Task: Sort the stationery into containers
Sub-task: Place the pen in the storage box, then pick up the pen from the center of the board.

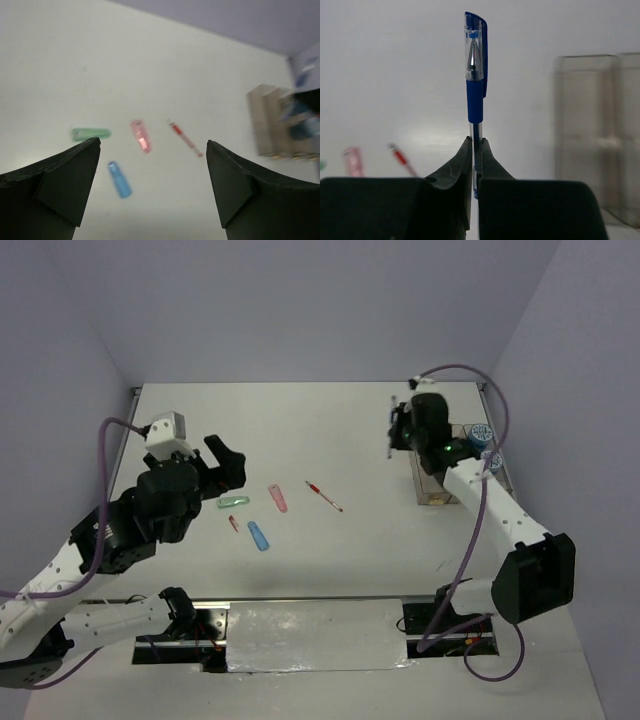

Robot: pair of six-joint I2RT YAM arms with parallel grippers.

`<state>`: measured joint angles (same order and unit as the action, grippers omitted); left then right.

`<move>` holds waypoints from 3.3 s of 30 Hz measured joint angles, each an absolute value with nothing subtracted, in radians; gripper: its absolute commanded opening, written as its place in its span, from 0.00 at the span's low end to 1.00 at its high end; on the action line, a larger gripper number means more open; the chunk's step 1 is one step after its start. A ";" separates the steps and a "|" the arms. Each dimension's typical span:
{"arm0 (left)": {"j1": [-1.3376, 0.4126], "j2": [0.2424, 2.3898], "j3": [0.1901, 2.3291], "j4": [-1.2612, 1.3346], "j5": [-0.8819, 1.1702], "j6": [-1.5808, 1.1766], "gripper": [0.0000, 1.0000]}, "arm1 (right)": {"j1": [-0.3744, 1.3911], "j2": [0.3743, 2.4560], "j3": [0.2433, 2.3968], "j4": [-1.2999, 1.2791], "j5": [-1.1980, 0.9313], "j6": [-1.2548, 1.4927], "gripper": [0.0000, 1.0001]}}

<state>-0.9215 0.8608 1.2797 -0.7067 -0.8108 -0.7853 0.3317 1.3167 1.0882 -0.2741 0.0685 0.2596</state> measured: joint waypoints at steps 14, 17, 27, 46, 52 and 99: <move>-0.921 0.627 0.929 -0.863 -0.779 -0.673 0.99 | 0.037 1.618 1.356 -0.572 0.397 -0.025 0.00; -0.921 0.636 0.929 -0.849 -0.758 -0.653 0.99 | 0.008 1.664 1.356 -0.572 0.435 -0.051 0.00; -0.921 0.646 0.927 -0.828 -0.720 -0.627 0.99 | -0.044 1.759 1.343 -0.567 0.477 -0.049 0.00; -0.921 0.680 0.928 -0.843 -0.748 -0.646 0.99 | 0.089 1.617 1.341 -0.595 0.350 0.049 0.83; -0.891 0.714 0.941 -0.915 -0.830 -0.717 0.99 | 0.501 1.534 1.344 -0.448 -0.005 0.025 0.85; -0.653 1.036 0.892 -0.893 -0.754 -1.131 0.99 | 0.904 1.406 1.046 -0.363 0.124 0.295 0.00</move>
